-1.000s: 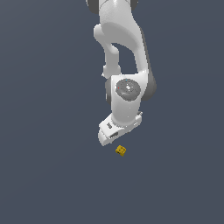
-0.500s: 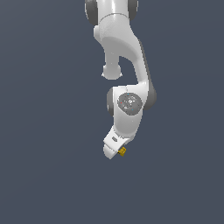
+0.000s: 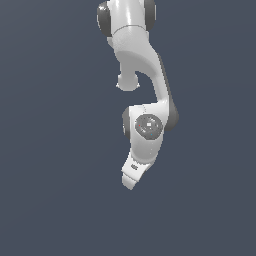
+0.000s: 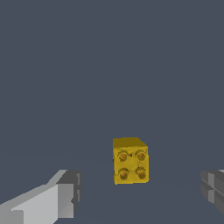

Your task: Pick up the object and move it to a goal position.

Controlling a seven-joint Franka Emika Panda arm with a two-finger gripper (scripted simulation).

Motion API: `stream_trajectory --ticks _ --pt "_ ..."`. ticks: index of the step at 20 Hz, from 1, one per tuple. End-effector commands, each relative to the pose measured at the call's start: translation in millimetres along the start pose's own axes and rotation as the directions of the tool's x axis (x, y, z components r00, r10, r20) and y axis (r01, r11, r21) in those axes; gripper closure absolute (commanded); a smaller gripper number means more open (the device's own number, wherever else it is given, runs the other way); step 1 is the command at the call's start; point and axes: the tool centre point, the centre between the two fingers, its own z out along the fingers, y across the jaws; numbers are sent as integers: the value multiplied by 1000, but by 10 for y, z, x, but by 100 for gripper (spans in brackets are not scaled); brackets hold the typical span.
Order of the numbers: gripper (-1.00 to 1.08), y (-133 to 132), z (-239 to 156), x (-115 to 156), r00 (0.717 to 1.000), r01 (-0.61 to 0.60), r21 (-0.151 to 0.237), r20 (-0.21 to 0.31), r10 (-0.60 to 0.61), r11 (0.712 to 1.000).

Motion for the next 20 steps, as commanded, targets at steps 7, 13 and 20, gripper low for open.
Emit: stream_trajectory --ticks 7,13,20 --pt "-92 12 40 13 1000 20 0 -1 -20 1000" --pt "-92 6 285 12 1000 23 0 -2 -23 1000" --pt "-92 7 537 12 1000 25 0 -2 -25 1000"
